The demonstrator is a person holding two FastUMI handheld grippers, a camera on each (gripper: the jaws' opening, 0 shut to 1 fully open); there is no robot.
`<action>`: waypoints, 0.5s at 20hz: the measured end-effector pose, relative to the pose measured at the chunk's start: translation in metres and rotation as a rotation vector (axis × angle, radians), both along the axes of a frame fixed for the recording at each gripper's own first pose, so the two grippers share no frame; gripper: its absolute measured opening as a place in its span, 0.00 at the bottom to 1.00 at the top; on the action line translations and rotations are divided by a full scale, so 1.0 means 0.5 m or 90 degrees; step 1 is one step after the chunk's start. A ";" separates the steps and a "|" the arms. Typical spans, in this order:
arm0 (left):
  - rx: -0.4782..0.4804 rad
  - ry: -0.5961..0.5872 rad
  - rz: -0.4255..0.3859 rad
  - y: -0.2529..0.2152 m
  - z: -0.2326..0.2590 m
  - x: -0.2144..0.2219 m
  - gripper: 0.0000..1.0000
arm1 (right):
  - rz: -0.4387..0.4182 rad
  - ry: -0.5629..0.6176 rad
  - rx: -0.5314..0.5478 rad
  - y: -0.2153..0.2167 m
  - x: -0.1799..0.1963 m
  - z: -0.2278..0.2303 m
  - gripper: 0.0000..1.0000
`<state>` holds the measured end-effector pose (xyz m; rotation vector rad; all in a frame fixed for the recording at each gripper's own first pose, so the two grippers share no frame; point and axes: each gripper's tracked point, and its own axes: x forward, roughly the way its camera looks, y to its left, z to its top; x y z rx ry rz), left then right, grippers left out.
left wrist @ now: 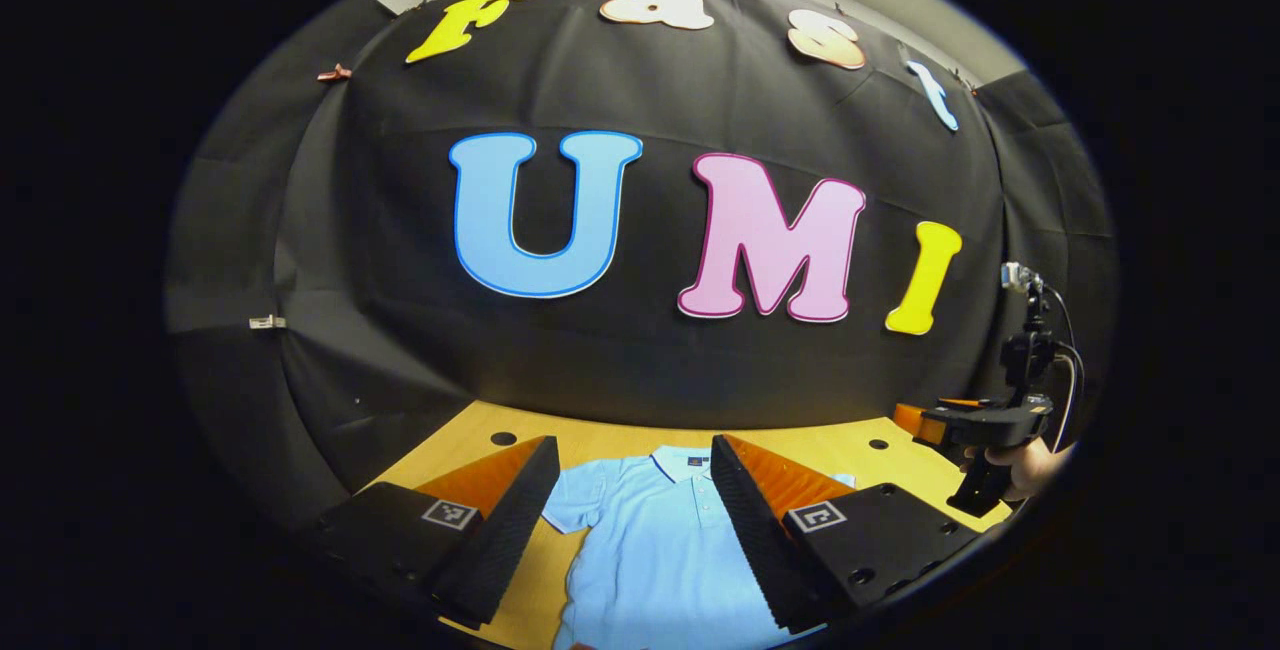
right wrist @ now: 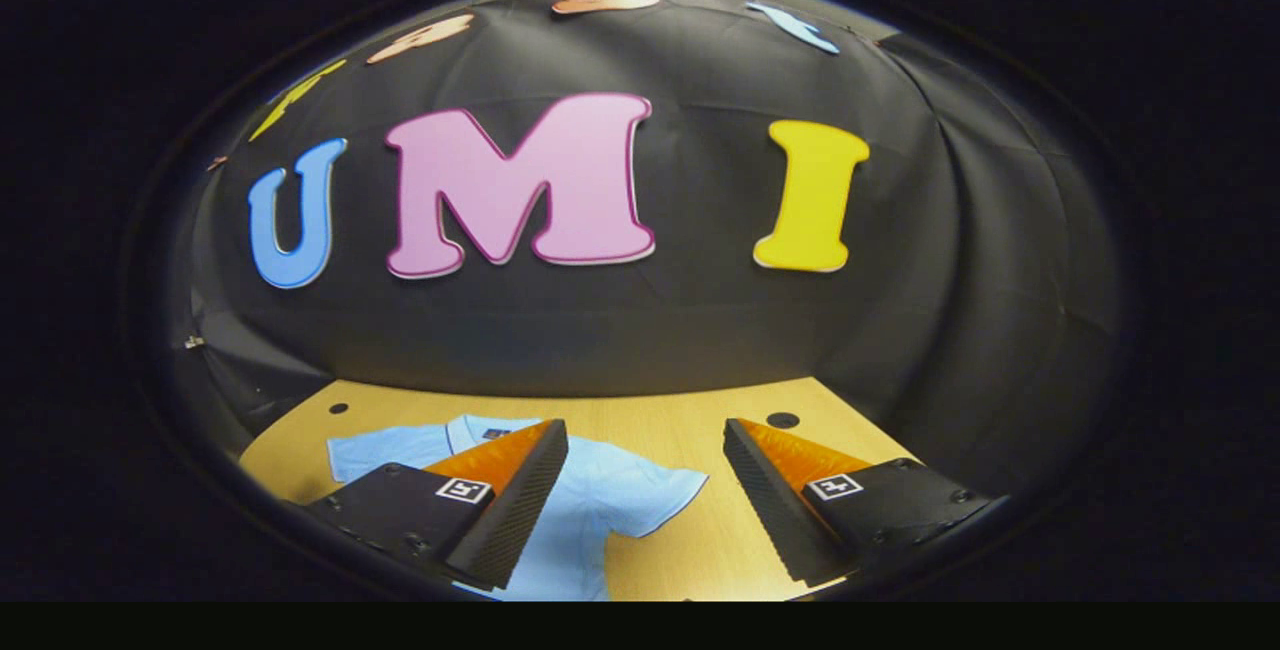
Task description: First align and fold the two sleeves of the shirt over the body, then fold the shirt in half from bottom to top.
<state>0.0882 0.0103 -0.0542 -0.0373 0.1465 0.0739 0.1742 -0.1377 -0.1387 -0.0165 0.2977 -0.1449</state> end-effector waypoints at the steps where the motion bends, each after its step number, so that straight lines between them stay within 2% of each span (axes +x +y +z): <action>1: 0.000 0.006 0.007 0.002 -0.007 0.004 0.97 | 0.000 0.022 0.003 -0.013 0.021 -0.031 0.98; 10: 0.003 0.059 0.061 0.017 -0.061 0.036 0.97 | -0.001 0.189 0.023 -0.095 0.150 -0.266 0.98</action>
